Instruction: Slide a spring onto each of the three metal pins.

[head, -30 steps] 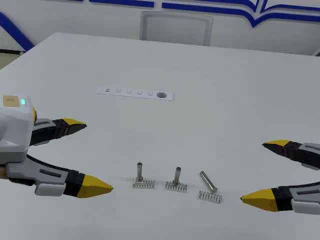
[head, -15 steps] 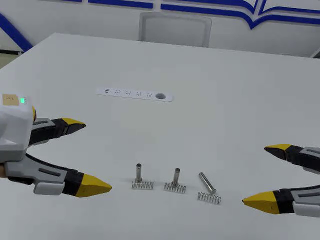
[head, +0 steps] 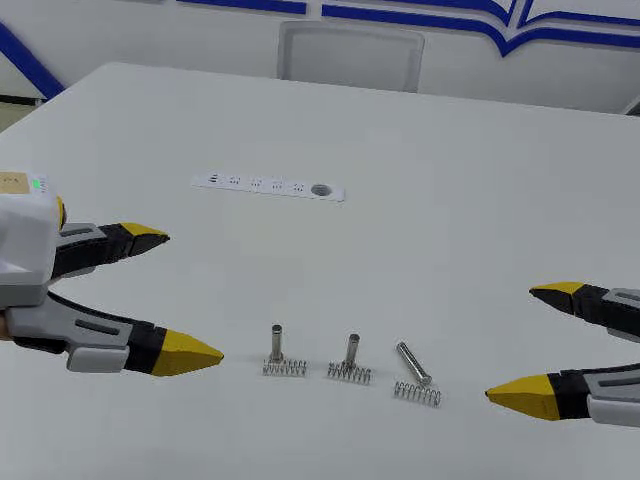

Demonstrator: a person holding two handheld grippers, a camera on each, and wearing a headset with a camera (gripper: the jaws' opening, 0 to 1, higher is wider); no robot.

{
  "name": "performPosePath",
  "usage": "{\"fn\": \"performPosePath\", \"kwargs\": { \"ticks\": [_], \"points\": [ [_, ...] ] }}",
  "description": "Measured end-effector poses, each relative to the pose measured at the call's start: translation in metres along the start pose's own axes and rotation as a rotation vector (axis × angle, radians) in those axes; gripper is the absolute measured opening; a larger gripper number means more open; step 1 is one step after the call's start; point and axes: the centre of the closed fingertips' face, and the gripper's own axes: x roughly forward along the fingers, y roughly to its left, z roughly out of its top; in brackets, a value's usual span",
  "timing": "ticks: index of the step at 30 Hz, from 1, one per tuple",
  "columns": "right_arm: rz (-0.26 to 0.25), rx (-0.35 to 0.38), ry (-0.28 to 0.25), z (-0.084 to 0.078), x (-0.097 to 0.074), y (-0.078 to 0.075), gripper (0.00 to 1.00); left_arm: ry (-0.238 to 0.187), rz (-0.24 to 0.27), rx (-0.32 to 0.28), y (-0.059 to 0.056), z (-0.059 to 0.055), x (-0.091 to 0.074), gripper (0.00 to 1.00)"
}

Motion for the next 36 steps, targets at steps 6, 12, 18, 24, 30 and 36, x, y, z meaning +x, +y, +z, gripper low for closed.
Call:
{"fn": "performPosePath", "kwargs": {
  "ticks": [6, 12, 18, 24, 30, 36],
  "points": [
    [0.006, 0.001, 0.002, -0.001, 0.003, 0.000, 0.91, 0.015, 0.010, -0.001, 0.004, -0.006, 0.001, 0.98],
    [0.012, 0.008, 0.000, -0.001, 0.006, -0.001, 0.90, 0.018, 0.007, -0.008, 0.004, -0.010, 0.004, 0.98],
    [0.003, 0.014, 0.004, -0.002, 0.009, -0.005, 0.90, 0.013, 0.007, -0.019, 0.005, -0.010, 0.007, 0.98],
    [0.007, 0.029, 0.002, -0.003, 0.014, -0.008, 0.86, 0.031, 0.004, -0.009, 0.005, -0.015, 0.009, 0.98],
    [0.006, 0.045, 0.008, -0.007, 0.021, -0.010, 0.81, 0.002, 0.024, -0.034, 0.009, -0.011, 0.009, 0.98],
    [0.009, 0.062, 0.015, -0.012, 0.032, -0.009, 0.75, 0.016, 0.018, -0.023, 0.006, -0.012, 0.014, 0.98]
  ]
}}
